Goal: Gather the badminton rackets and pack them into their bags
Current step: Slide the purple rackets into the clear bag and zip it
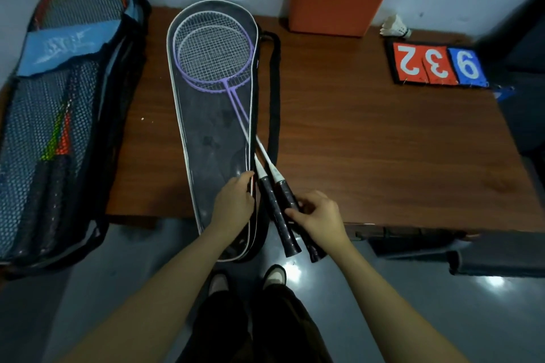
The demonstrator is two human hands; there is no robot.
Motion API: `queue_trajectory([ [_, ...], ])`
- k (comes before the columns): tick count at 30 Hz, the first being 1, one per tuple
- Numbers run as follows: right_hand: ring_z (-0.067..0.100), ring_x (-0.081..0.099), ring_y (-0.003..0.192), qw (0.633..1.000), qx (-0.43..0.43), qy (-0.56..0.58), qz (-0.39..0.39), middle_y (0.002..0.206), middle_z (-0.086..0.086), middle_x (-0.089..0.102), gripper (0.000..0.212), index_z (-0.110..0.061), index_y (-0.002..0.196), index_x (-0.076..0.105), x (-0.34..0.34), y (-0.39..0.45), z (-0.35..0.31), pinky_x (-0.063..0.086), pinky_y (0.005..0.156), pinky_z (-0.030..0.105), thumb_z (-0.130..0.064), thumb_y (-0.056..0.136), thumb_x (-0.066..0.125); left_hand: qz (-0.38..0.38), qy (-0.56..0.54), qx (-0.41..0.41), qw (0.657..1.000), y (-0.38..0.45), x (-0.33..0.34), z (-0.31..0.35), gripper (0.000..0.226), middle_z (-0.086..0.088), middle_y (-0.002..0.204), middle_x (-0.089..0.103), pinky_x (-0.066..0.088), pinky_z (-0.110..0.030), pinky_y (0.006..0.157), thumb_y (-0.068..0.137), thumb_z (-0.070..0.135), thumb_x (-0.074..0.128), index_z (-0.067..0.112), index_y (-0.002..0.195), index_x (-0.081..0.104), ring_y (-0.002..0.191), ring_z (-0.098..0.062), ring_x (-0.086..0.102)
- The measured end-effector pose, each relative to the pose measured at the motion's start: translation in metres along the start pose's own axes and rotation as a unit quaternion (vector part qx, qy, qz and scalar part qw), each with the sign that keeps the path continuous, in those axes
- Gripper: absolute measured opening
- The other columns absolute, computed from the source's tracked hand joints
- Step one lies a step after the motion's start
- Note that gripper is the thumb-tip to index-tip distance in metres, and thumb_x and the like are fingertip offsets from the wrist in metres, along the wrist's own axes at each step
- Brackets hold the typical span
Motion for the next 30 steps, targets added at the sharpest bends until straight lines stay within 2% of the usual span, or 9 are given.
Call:
queue_trajectory([
  [4,0.019,0.063,0.078,0.999,0.038,0.032,-0.009,0.085,0.003,0.067,0.02,-0.015,0.088,0.071,0.014,0.0,-0.002,0.053,0.074,0.038,-0.024,0.072,0.078,0.025,-0.103,-0.005,0.994,-0.005,-0.015,0.006,0.037,0.006,0.076,0.052,0.039,-0.017,0.063,0.083,0.0,0.051,0.02,0.114,0.058,0.068,-0.007,0.051],
  [6,0.02,0.065,0.078,0.997,0.06,0.047,-0.024,0.086,0.005,0.07,0.019,-0.012,0.09,0.071,0.025,0.0,-0.002,0.054,0.075,0.041,-0.021,0.074,0.076,0.037,-0.162,-0.017,0.986,-0.007,-0.023,0.006,0.034,0.008,0.072,0.052,0.041,-0.013,0.061,0.082,-0.001,0.052,0.019,0.109,0.06,0.063,-0.004,0.05],
  [9,0.021,0.067,0.085,0.991,0.092,0.088,-0.036,0.092,0.007,0.072,0.02,-0.007,0.099,0.071,0.037,-0.002,-0.005,0.054,0.081,0.043,-0.012,0.08,0.07,0.02,-0.218,-0.019,0.975,-0.007,-0.033,-0.001,0.027,0.005,0.071,0.054,0.055,-0.028,0.068,0.083,-0.002,0.054,0.02,0.098,0.06,0.064,-0.008,0.054],
  [12,0.016,0.066,0.085,0.979,0.116,0.153,-0.064,0.098,0.01,0.071,0.023,-0.004,0.106,0.069,0.036,-0.003,-0.011,0.053,0.08,0.032,-0.004,0.083,0.065,-0.007,-0.229,-0.033,0.973,-0.006,-0.037,-0.013,0.028,0.002,0.073,0.055,0.056,-0.043,0.071,0.084,-0.001,0.054,0.024,0.093,0.059,0.068,-0.016,0.057],
  [15,0.009,0.064,0.072,0.948,0.166,0.243,-0.117,0.088,0.004,0.071,0.027,-0.007,0.11,0.065,0.039,-0.008,-0.015,0.047,0.071,0.026,-0.005,0.083,0.065,-0.032,-0.254,-0.044,0.966,-0.008,-0.041,-0.021,0.026,0.0,0.077,0.056,0.058,-0.036,0.069,0.084,-0.002,0.055,0.022,0.094,0.06,0.072,-0.018,0.06],
  [18,0.003,0.062,0.066,0.939,0.186,0.253,-0.142,0.083,0.004,0.069,0.028,-0.005,0.109,0.064,0.053,-0.009,-0.025,0.044,0.065,0.02,-0.005,0.081,0.067,-0.063,-0.288,-0.03,0.955,-0.007,-0.049,-0.019,0.024,-0.005,0.079,0.057,0.058,-0.029,0.063,0.084,-0.003,0.056,0.014,0.1,0.06,0.076,-0.021,0.062],
  [22,0.006,0.065,0.072,0.932,0.176,0.286,-0.133,0.086,0.01,0.068,0.02,0.003,0.098,0.068,0.061,-0.009,-0.038,0.048,0.07,0.015,-0.001,0.078,0.07,-0.062,-0.317,-0.008,0.946,-0.007,-0.062,-0.017,0.023,-0.006,0.079,0.058,0.058,-0.03,0.063,0.084,-0.004,0.058,0.012,0.1,0.062,0.074,-0.016,0.063],
  [26,0.018,0.066,0.091,0.917,0.153,0.343,-0.134,0.097,0.011,0.071,0.022,-0.002,0.1,0.07,0.054,-0.014,-0.044,0.048,0.085,0.025,-0.005,0.079,0.069,-0.071,-0.388,-0.037,0.918,-0.007,-0.082,-0.015,0.022,-0.007,0.086,0.059,0.056,-0.024,0.065,0.083,-0.004,0.061,0.016,0.094,0.064,0.077,-0.012,0.064],
  [30,0.019,0.066,0.094,0.86,0.152,0.46,-0.161,0.101,0.01,0.07,0.024,-0.001,0.107,0.066,0.056,-0.022,-0.051,0.051,0.081,0.024,-0.003,0.085,0.058,-0.094,-0.425,-0.037,0.9,-0.005,-0.101,-0.01,0.023,-0.007,0.085,0.059,0.055,-0.021,0.064,0.082,-0.006,0.061,0.016,0.091,0.065,0.076,-0.01,0.064],
])
Point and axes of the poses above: each hand's wrist, its own y-axis towards the middle knuckle, its own x-axis out of the palm, z = x × y, the point moved 1 cm from there along y, towards the middle knuckle
